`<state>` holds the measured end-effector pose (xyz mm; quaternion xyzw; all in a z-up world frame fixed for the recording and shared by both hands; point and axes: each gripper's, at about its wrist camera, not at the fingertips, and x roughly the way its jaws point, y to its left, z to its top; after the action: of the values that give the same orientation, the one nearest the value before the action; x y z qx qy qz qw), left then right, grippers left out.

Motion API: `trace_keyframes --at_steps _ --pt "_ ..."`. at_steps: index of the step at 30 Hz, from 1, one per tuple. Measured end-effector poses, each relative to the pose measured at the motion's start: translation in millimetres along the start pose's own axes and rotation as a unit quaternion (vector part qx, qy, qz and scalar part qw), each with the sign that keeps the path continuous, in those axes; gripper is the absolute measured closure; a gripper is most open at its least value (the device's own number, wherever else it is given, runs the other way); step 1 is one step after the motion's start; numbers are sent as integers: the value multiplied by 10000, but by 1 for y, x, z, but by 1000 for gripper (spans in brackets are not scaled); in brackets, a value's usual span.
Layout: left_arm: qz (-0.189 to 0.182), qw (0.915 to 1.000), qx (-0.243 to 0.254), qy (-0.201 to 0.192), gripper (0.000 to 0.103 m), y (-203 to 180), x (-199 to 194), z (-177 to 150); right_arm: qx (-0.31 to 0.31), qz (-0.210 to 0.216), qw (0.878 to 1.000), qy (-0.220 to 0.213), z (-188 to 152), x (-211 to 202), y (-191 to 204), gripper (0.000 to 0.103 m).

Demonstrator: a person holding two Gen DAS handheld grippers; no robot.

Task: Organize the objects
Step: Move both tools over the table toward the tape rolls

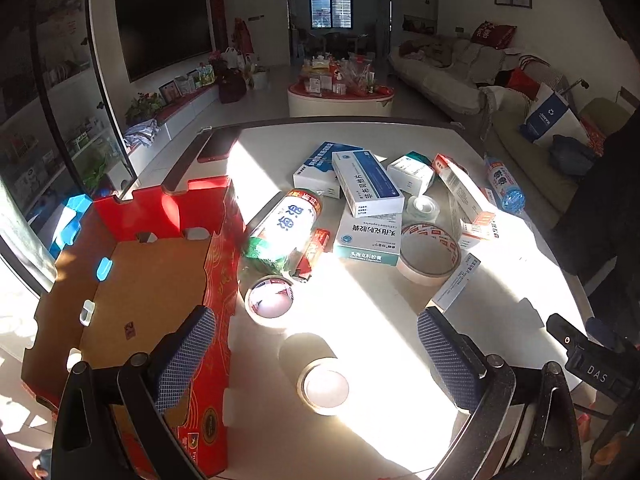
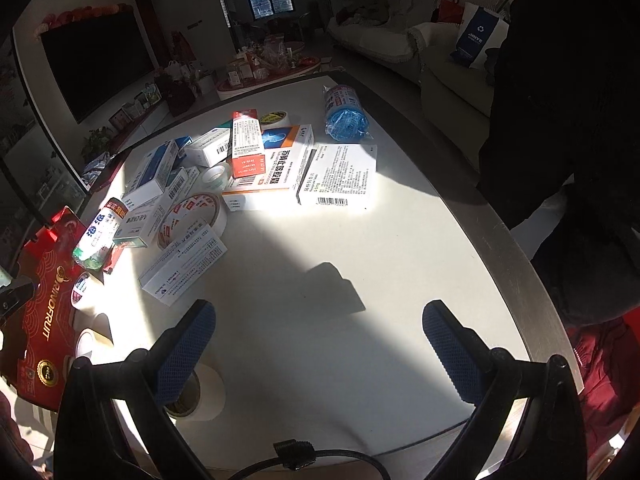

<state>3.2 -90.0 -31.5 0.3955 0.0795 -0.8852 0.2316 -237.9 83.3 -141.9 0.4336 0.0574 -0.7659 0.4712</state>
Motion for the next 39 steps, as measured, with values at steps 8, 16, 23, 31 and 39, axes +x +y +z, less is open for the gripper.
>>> trace_keyframes --at_steps 8,16,23,31,39 --pt "16 9998 182 -96 0 -7 -10 -1 -271 203 9994 29 -9 -19 20 0" --pt "40 9995 262 -158 0 -7 -18 -3 -344 326 9988 96 -11 -26 33 0" --pt "42 9996 291 -37 0 -5 -14 -8 -375 394 9981 275 -15 -26 41 0" --pt "-1066 9903 100 881 0 5 8 -7 -390 291 9966 666 -19 -24 47 0" --pt "-2025 9599 16 1940 0 5 31 -6 -443 205 9914 1211 -25 -12 55 0"
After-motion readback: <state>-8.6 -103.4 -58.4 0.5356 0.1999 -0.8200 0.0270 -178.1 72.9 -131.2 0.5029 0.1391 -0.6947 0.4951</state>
